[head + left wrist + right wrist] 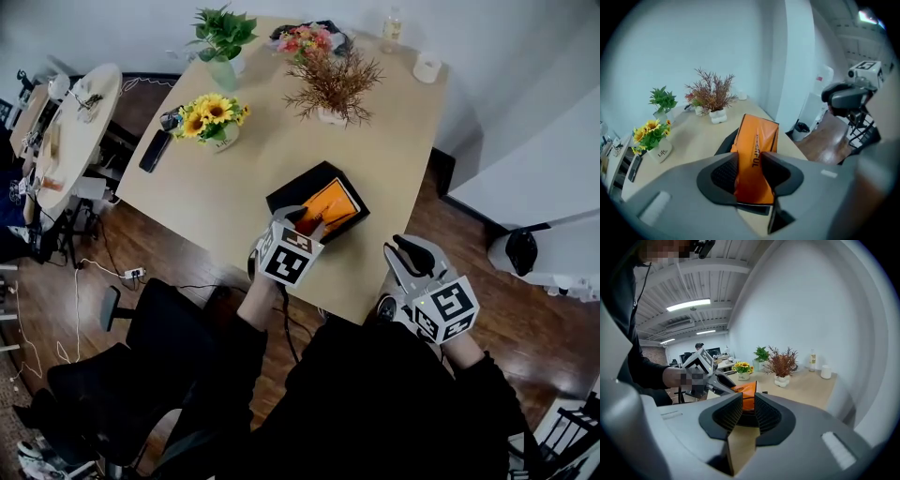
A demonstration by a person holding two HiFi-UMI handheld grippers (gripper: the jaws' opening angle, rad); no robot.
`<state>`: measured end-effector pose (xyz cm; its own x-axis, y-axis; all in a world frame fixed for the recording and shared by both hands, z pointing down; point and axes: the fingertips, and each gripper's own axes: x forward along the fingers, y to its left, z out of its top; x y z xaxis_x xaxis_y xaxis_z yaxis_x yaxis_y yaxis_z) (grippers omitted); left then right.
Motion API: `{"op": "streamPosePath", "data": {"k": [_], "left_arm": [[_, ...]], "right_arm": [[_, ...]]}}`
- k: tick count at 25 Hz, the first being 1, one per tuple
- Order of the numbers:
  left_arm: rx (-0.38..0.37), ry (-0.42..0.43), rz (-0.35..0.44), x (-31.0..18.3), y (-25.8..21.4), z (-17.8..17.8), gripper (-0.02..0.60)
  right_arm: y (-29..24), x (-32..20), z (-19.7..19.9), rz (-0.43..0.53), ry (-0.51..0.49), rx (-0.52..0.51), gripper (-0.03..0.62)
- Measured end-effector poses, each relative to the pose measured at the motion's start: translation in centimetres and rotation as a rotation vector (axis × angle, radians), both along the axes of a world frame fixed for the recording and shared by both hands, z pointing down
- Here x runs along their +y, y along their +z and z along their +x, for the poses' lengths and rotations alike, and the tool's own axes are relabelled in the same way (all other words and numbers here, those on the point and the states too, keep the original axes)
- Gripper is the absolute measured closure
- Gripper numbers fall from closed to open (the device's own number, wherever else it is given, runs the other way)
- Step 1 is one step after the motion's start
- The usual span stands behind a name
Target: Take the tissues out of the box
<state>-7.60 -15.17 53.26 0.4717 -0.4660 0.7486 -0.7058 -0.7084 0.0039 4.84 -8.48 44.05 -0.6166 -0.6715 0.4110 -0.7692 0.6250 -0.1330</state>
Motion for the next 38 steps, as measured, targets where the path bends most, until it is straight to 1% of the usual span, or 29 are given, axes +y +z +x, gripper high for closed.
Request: {"op": "streamPosePath", "data": {"k": [4, 7, 9, 12, 15, 19, 25, 28, 33, 38], "left_arm": [[0.026, 0.001, 0.085, 1.7, -4.3, 0.7, 0.447], [0.040, 0.000, 0.133, 3.8, -7.0, 1.3, 0.449], [0.039, -0.005, 0.149, 5.3, -8.1, 1.6, 0.449], [0.023, -0.024, 0.152, 7.6, -8.7, 2.0, 0.449], [-0.001, -0.051, 0.135, 10.3, -8.3, 2.2, 0.453], [-0.019, -0.093, 0.077, 14.0, -6.8, 2.7, 0.454], [-0.071, -0.111, 0.021, 17.8, -4.7, 3.7, 0.456], [-0.081, -0.115, 0.005, 18.5, -3.8, 4.4, 0.457], [-0.076, -0.122, -0.025, 18.2, -1.2, 5.0, 0.460], [-0.093, -0.089, -0.064, 16.9, 2.0, 5.2, 0.460]], "right_arm": [[-0.4, 0.0, 0.3, 0.011, -0.015, -0.019, 0.517], [-0.7, 0.0, 0.7, 0.015, -0.032, -0.036, 0.519], [-0.6, 0.0, 0.9, 0.011, -0.043, -0.048, 0.519], [-0.7, 0.2, 1.2, 0.005, -0.067, -0.065, 0.520], [-0.7, 0.8, 1.1, 0.005, -0.109, -0.083, 0.525], [-0.4, 2.0, 1.1, -0.006, -0.163, -0.102, 0.529], [0.7, 3.6, 1.9, -0.039, -0.202, -0.120, 0.533], [1.4, 4.4, 2.4, -0.056, -0.214, -0.124, 0.534], [2.5, 5.6, 2.5, -0.078, -0.239, -0.103, 0.536], [2.8, 6.0, 3.1, -0.089, -0.223, -0.077, 0.536]]}}
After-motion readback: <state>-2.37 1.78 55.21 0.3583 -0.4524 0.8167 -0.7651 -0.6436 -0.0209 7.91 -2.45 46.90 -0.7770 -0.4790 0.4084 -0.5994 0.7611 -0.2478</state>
